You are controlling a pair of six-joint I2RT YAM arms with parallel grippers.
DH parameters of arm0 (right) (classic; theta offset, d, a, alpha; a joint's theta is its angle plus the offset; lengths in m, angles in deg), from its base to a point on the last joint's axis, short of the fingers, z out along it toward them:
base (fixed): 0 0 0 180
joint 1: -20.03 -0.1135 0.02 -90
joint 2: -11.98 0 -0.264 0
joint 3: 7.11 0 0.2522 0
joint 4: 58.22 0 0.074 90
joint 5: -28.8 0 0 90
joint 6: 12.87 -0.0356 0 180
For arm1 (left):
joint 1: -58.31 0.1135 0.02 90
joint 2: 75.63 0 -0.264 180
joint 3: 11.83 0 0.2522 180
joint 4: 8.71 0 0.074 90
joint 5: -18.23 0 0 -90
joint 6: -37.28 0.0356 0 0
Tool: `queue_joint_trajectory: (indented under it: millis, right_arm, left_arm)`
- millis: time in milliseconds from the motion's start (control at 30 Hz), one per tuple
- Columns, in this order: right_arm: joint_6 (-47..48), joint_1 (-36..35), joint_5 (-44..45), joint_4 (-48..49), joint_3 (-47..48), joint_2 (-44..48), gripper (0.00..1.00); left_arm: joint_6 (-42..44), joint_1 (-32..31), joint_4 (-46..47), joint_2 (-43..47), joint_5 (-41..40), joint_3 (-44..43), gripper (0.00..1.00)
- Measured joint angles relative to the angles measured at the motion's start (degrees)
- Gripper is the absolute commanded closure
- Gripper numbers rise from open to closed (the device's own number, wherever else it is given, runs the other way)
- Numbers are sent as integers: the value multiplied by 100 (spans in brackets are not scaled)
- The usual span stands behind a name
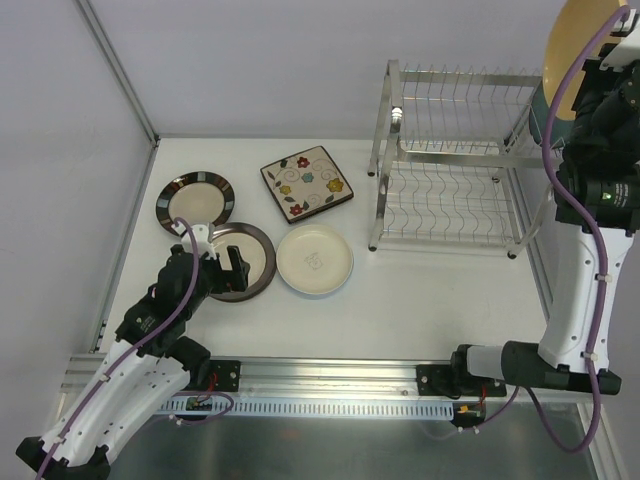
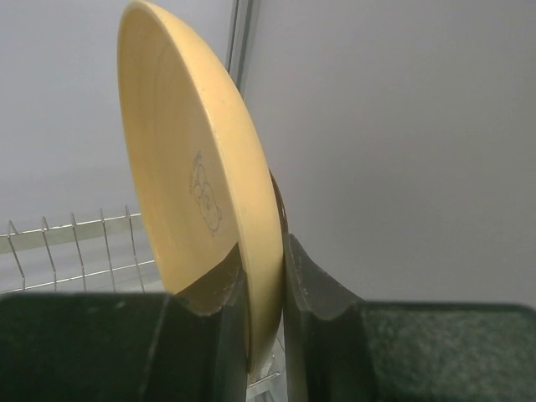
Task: Load the plates into the dish rack
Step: Insert the plate into the dish rack
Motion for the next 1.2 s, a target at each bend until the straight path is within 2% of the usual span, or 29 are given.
queue_joint_trajectory:
  millis: [200, 600, 900, 1200]
  right_arm:
    - [-367, 356, -385, -74, -306, -177, 99]
    - [-496, 409, -389, 304, -1228, -372, 99]
    - [-297, 411, -160, 1043, -1635, -369, 99]
    - [129, 431, 11, 1300, -1749, -356, 99]
  left_arm:
    - [0, 0, 2, -83, 0, 0, 1]
    - [0, 0, 2, -229, -13, 0, 1]
    - [0, 2, 4, -216, -103, 2, 1]
    - [0, 11, 4, -223, -103, 22, 1]
